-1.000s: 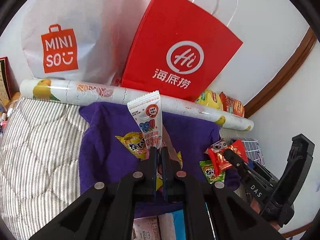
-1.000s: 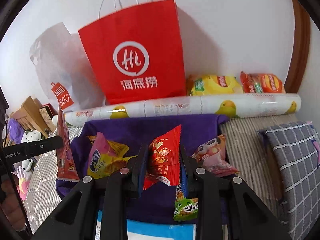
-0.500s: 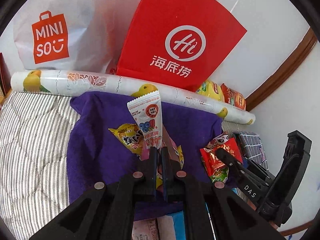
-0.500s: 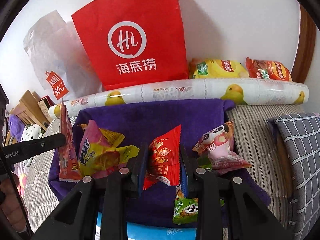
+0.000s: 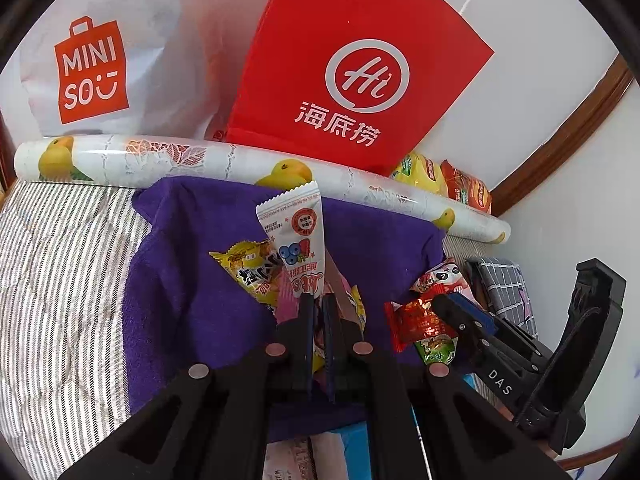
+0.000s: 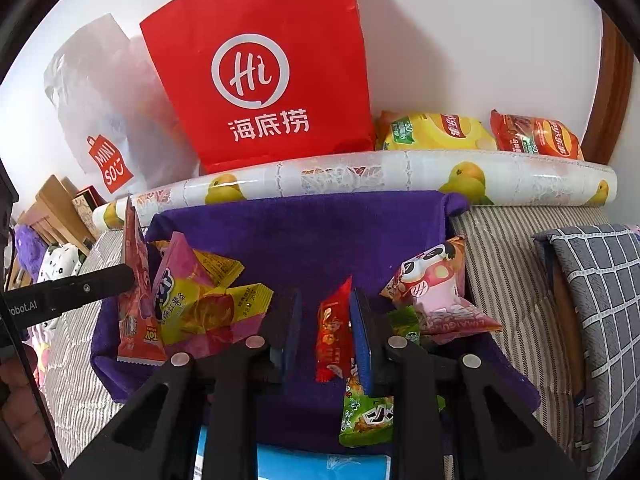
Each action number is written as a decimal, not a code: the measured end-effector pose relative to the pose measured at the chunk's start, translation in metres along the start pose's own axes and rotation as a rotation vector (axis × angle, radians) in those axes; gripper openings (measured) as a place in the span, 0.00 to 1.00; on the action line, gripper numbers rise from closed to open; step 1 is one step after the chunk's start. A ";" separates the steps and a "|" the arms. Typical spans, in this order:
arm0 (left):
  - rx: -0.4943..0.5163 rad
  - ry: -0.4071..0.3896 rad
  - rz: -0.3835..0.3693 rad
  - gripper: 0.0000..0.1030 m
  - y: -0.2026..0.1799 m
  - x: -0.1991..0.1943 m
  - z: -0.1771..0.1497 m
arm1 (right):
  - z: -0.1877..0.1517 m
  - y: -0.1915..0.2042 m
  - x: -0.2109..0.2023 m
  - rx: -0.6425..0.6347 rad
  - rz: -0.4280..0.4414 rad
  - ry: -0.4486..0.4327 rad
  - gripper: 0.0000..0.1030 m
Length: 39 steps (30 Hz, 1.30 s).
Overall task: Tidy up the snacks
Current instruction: 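Open the right tool onto the purple towel while the left tool releases the white stick snack there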
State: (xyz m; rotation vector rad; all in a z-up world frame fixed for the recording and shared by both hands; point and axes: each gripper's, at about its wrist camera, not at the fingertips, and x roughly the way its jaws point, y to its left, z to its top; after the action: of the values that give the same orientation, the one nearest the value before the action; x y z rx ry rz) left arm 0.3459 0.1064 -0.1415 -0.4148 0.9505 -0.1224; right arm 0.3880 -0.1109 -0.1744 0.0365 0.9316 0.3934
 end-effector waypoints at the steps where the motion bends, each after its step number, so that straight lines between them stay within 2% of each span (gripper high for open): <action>1: 0.001 0.002 0.000 0.05 0.000 0.001 0.000 | 0.000 0.000 -0.001 0.001 0.003 -0.001 0.25; 7: 0.004 0.005 0.000 0.05 -0.001 0.002 0.000 | 0.002 0.001 -0.014 -0.004 0.021 -0.036 0.26; 14: 0.004 0.005 -0.004 0.05 -0.001 0.002 0.001 | 0.006 0.005 -0.037 -0.024 0.017 -0.110 0.40; 23: 0.009 0.009 -0.016 0.05 -0.005 0.001 0.002 | 0.004 0.002 -0.062 -0.018 0.004 -0.152 0.45; 26: 0.016 0.009 -0.025 0.14 -0.009 -0.002 0.002 | 0.000 -0.001 -0.067 -0.013 0.001 -0.151 0.45; 28: 0.024 0.010 -0.036 0.28 -0.012 -0.004 0.002 | -0.004 -0.002 -0.069 -0.012 -0.001 -0.147 0.45; 31: 0.037 -0.005 -0.041 0.37 -0.016 -0.012 0.000 | -0.009 -0.003 -0.071 -0.011 -0.007 -0.139 0.45; 39: 0.042 -0.023 -0.036 0.39 -0.015 -0.037 -0.010 | -0.026 0.000 -0.086 -0.005 -0.007 -0.121 0.47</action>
State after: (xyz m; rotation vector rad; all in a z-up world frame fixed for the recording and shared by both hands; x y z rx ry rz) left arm 0.3176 0.0999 -0.1125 -0.3946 0.9164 -0.1698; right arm 0.3218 -0.1436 -0.1238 0.0516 0.8107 0.3830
